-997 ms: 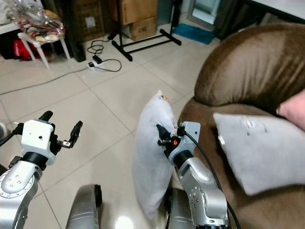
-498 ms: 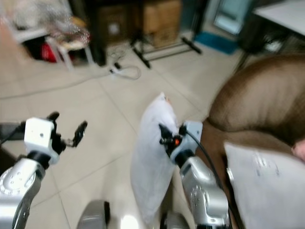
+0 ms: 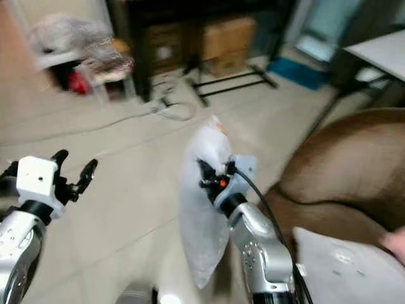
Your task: Move the pillow to the sofa from floor
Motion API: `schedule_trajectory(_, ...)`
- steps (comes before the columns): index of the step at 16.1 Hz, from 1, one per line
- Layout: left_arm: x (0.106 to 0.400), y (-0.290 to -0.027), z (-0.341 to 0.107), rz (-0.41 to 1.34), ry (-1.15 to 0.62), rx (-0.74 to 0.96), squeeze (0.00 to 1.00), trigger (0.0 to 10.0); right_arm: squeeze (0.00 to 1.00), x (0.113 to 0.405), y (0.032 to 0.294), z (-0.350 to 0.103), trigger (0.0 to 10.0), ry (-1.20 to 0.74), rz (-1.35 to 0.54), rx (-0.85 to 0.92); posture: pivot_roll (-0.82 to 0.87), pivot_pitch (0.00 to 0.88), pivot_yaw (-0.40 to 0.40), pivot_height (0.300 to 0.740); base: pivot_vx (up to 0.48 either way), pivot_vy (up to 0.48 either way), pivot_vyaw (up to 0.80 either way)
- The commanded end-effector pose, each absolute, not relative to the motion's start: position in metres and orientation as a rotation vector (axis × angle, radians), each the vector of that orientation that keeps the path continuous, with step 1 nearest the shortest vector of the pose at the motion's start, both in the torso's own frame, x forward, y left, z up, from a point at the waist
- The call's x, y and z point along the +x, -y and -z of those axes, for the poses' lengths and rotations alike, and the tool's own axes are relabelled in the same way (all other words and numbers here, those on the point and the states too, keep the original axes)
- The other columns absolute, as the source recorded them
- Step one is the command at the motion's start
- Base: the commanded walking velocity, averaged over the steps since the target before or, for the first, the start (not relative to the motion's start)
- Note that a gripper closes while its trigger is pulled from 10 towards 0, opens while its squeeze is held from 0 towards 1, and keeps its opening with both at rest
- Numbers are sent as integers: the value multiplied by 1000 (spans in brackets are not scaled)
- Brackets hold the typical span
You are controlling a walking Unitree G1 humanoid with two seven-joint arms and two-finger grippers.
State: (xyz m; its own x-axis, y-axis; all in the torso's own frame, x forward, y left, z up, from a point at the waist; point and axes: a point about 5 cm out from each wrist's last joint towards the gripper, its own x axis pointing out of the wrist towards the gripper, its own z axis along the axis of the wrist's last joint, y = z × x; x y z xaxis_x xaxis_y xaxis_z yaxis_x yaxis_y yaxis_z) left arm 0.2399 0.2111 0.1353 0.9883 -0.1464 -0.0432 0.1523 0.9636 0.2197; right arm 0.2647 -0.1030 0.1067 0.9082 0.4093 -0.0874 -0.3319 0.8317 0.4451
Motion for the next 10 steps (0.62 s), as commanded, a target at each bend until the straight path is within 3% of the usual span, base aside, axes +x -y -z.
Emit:
schedule_trajectory(1,241,-199,-134,195,-21,224,0,10000,0,263,119,-108,10000,-152,-327,444,60,0,-24,740,0,0,0)
schedule_trajectory(4,241,-198,-135,193,-14,240,0,10000,0,264,120,-109,10000,-146,-310,445,58,0,-24,740,0,0,0)
schedule_trajectory(6,242,-199,-135,191,-8,257,0,10000,0,267,124,-112,10000,-128,-265,460,58,0,-23,740,0,0,-800)
schedule_trajectory(10,243,-198,-136,200,0,264,0,10000,0,268,127,-114,10000,-108,-216,476,59,0,-22,740,0,352,-800)
